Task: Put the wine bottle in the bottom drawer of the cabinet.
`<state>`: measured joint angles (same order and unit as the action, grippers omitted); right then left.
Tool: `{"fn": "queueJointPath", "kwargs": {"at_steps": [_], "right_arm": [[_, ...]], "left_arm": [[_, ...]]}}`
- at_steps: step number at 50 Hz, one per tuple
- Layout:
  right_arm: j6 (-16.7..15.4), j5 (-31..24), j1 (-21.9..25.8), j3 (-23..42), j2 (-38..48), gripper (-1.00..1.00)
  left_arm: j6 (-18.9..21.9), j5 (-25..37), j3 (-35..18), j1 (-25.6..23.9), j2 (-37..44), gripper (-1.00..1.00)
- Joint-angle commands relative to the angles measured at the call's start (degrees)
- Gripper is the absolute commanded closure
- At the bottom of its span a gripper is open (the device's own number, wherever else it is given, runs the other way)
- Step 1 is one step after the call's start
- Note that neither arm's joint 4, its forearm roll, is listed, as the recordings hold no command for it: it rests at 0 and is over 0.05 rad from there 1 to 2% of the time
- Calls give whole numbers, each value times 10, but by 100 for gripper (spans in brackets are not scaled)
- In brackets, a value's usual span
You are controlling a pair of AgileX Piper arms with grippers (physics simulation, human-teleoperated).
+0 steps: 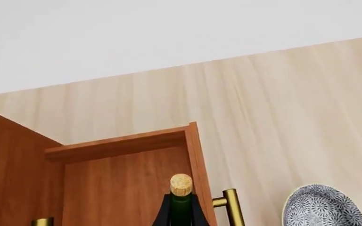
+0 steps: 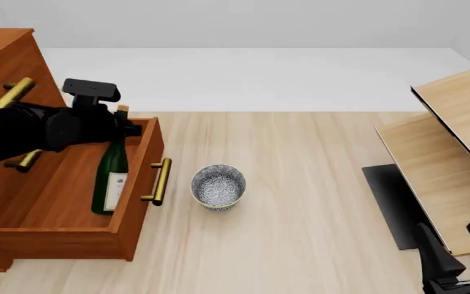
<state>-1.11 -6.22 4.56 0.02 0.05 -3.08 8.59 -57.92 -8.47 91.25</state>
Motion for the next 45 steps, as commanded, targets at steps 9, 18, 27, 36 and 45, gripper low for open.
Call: {"fn": "queueJointPath", "kwargs": {"at_steps": [9,18,27,36,45], "right_arm": [[0,2,-2,0,0,-100],[1,2,-3,0,0,-100],[1,2,-4,0,0,-100],[3,2,-6,0,0,-100],[4,2,-8,0,0,-100]], "left_arm": [[-21,-7,10,10,58,100],[-19,-17,6,19,78,100],[-17,-26,3,29,97,100],[-20,-31,4,30,106,100],[-21,-49,14,20,122,100]]}}
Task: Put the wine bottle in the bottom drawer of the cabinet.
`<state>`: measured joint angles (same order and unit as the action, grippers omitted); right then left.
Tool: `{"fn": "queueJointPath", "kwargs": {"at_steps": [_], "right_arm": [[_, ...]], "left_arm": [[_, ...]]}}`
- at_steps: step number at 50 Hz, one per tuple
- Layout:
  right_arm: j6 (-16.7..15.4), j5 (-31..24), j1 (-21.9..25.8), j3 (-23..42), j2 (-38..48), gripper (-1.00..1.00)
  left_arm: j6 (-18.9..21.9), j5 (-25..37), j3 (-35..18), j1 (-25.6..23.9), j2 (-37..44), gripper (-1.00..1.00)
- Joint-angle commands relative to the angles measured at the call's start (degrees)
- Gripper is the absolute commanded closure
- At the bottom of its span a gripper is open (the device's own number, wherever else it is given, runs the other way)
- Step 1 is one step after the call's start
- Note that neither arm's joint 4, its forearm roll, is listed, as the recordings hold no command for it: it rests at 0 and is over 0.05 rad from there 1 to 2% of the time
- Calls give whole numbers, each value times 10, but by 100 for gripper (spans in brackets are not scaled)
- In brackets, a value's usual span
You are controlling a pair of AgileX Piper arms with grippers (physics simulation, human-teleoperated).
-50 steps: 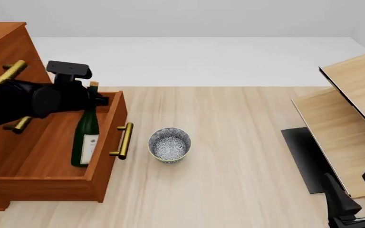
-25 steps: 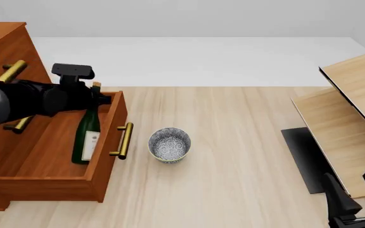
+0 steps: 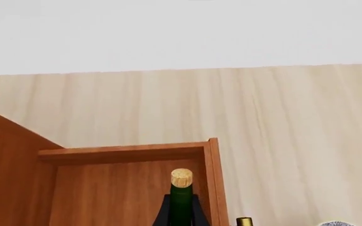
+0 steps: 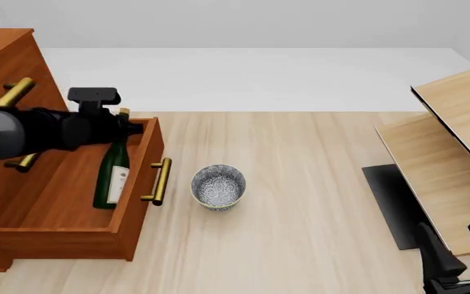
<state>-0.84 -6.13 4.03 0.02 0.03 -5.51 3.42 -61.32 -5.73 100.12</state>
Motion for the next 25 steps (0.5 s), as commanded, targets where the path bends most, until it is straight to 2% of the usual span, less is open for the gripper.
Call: {"fn": "queueJointPath", "kwargs": {"at_steps": [1,25], "right_arm": [[2,1,-2,0,0,-100],[4,2,-4,0,0,-100]], "left_arm": [[10,-1,49,-2,36,100],[15,-16,56,-2,56,100]]}}
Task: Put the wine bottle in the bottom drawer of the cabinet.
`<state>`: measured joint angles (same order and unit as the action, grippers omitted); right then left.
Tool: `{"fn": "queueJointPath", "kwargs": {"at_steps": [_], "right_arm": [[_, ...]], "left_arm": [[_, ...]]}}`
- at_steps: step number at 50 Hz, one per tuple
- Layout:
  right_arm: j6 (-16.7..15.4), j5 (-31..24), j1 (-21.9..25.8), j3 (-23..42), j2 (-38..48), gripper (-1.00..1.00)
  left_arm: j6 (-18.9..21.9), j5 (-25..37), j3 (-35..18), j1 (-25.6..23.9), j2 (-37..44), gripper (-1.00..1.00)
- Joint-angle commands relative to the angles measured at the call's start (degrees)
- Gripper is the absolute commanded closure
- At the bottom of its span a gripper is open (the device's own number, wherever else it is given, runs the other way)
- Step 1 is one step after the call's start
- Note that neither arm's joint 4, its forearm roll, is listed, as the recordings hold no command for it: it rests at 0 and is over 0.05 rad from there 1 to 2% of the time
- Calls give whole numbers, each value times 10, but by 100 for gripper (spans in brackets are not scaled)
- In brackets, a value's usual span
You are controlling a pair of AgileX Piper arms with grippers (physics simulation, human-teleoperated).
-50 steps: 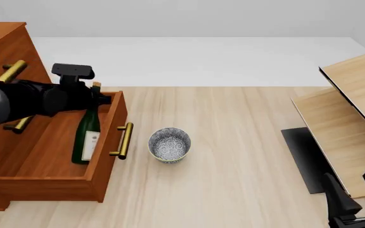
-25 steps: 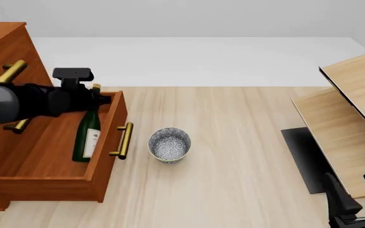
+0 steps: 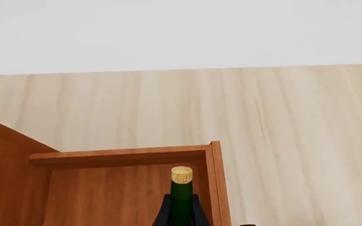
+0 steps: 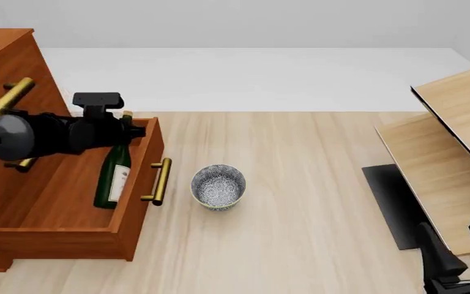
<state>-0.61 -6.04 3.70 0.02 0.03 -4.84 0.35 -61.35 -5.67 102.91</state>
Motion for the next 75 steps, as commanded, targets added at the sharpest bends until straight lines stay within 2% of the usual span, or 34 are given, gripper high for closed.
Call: {"fn": "queueJointPath", "kwargs": {"at_steps": [1,29,51,61,62,67,68,70,71,73,74,75], "right_arm": [[2,1,-1,0,0,-100],[1,2,-1,0,0,-100],[2,1,-2,0,0,-100],[2,1,-2,0,0,-100],[2,2,-2,0,0,-100],[2,1,-2,0,0,-100],[2,1,-2,0,0,-100],[3,2,-2,0,0,-100],[3,2,-2,0,0,-100],[3,1,-2,0,0,-100],[3,1,-2,0,0,-100],[3,1,-2,0,0,-100]], "left_arm": [[8,12,57,-3,28,100],[8,-9,71,-6,44,100],[0,-1,62,-12,41,100],[8,0,60,-11,41,100],[11,-1,61,-9,40,-100],[12,3,60,-11,45,-100],[24,0,60,-5,46,-100],[-5,-1,61,-20,40,-100],[29,1,60,-4,43,-100],[3,3,58,-18,42,-100],[23,3,59,-10,40,-100],[22,3,58,-7,41,-100]]}}
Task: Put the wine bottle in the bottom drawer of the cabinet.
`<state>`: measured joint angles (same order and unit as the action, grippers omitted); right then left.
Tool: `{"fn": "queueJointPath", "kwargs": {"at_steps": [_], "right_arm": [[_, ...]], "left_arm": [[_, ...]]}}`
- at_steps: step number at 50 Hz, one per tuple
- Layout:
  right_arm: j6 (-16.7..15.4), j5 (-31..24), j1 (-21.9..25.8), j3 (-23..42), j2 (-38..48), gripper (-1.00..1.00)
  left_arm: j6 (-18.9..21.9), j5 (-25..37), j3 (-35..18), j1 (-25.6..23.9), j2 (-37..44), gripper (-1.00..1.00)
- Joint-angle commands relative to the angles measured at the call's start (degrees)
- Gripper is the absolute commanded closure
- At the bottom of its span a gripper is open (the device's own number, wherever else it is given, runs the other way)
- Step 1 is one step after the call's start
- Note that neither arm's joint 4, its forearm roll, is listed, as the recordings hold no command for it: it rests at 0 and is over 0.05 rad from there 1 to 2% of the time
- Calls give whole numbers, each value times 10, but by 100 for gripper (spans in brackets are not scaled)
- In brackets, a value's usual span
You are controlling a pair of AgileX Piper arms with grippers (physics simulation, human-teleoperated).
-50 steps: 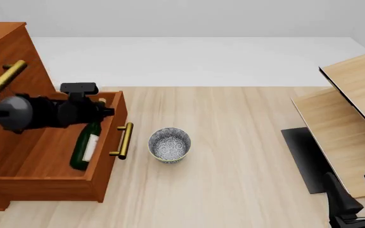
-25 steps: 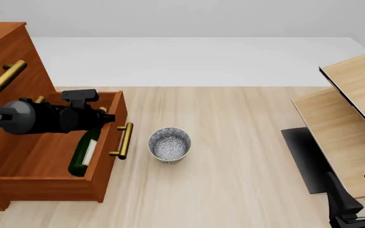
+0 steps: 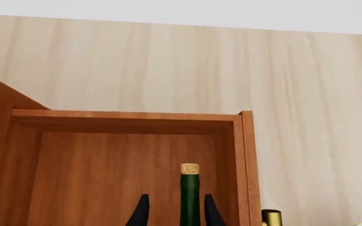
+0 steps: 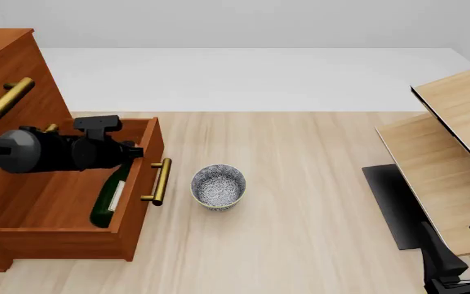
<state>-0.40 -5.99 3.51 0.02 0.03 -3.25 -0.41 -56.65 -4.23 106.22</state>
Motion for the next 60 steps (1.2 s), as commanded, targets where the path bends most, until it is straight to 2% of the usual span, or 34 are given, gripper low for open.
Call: {"fn": "queueJointPath", "kwargs": {"at_steps": [1,4,5,10,15,16,18,19,22,27,28,30,32,48,51,53,54,55,56,59,60], "right_arm": [[0,1,0,0,0,-100],[1,1,0,0,0,-100],[1,1,0,0,0,-100],[1,1,0,0,0,-100],[0,1,0,0,0,-100],[0,1,0,0,0,-100],[-1,0,0,0,0,-100],[-2,-1,0,0,0,-100],[-3,-1,0,0,0,-100],[-4,-1,0,0,0,-100],[-5,-1,0,0,0,-100],[-6,-1,1,0,0,-100],[-6,-1,1,0,0,-100],[-5,0,0,0,0,-100],[-5,0,0,0,0,-100],[-4,1,0,0,0,-100],[-4,1,0,0,0,-100],[-4,1,0,0,0,-100],[-4,1,-1,0,0,-100],[-4,2,-2,0,0,-100],[-4,2,-2,0,0,-100]], "left_arm": [[-4,12,11,-28,4,-100],[-1,14,10,-26,1,-100],[12,16,9,-19,3,-100],[0,20,12,-26,-15,-100],[15,28,15,-18,-32,-100],[3,32,16,-25,-40,-100],[19,35,17,-17,-47,-100],[6,41,17,-22,-55,-100],[5,49,19,-26,-77,-100],[21,63,25,-20,-111,-100],[12,67,25,-27,-116,-100],[28,71,26,-18,-127,-100],[16,78,24,-28,-133,-100],[34,121,23,-27,-219,-100],[49,128,28,-27,-243,-100],[35,135,27,-30,-255,-100],[59,134,34,-26,-270,-100],[63,133,38,-24,-277,-100],[53,136,38,-27,-282,-100],[62,140,50,-31,-315,-100],[49,145,53,-37,-329,-100]]}}
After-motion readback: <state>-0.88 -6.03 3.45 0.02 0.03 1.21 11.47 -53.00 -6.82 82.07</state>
